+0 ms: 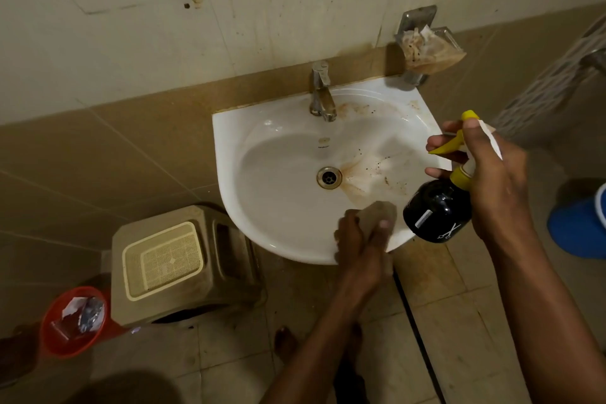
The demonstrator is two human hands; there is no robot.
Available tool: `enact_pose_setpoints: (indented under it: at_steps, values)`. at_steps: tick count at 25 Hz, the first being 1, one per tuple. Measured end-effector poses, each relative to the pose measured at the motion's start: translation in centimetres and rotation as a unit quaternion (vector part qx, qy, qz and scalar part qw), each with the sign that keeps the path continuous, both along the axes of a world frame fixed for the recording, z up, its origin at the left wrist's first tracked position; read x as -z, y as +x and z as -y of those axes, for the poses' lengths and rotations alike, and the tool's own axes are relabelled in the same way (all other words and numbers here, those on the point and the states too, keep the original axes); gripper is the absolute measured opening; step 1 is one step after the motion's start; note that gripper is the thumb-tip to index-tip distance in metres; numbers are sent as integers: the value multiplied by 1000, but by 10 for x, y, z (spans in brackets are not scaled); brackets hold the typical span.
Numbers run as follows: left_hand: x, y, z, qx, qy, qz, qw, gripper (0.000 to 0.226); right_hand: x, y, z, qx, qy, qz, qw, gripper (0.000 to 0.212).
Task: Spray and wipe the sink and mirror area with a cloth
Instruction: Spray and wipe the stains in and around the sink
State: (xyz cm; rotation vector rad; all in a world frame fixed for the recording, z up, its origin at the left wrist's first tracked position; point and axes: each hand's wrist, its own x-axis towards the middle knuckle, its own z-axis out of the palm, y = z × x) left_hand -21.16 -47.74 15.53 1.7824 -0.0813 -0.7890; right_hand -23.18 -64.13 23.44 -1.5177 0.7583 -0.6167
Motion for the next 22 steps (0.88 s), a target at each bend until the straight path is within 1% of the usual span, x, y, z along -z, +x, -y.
enact_pose_setpoints:
  at_steps: [1, 3, 4, 5, 7, 8, 10, 12, 16, 17, 18, 19, 20, 21, 22]
  values:
    - [1, 11, -12, -9, 51, 50, 997, 22, -1, 0, 0, -1, 1, 3, 1000, 50]
    - [8, 29, -35, -32, 139, 136, 980, 24, -1, 2, -1, 0, 1, 1, 1000, 48]
    - [10, 33, -44, -31, 167, 153, 973, 25, 1, 4, -2, 3, 6, -2, 1000, 47]
    - [14, 31, -47, -9, 197, 161, 967, 26, 3, 7, -4, 6, 15, -2, 1000, 45]
    - [18, 15, -40, 60, 257, 161, 951, 27, 7, 12, -8, 4, 33, -4, 999, 40]
    - [20, 6, -31, 71, 263, 164, 948, 27, 8, 15, -10, -1, 36, -7, 999, 38]
    - [22, -6, -11, 72, 254, 157, 952, 28, 8, 16, -13, -10, 35, -9, 999, 33]
    - [18, -8, 5, 89, 250, 129, 955, 30, 4, 16, -10, -8, 34, -6, 999, 31]
    - [7, -6, 28, 138, 222, 71, 962, 33, 2, 17, 0, -4, 23, -21, 1000, 39]
    - [10, -1, 31, 156, 214, 55, 963, 34, 3, 18, -1, -12, 19, -27, 999, 38]
    - [15, 7, 31, 169, 197, 22, 965, 36, 4, 20, -2, -25, 13, -33, 999, 37]
    - [21, 16, 26, 152, 163, -15, 975, 40, 5, 22, -5, -44, 3, -37, 998, 35]
    - [26, 26, 20, 105, 134, -54, 984, 45, 7, 26, -8, -65, -11, -42, 997, 32]
    - [37, 36, 11, 29, 107, -84, 990, 50, 10, 30, -14, -84, -27, -48, 995, 29]
    - [44, 47, 0, -46, 86, -87, 991, 52, 13, 35, -20, -102, -46, -56, 992, 25]
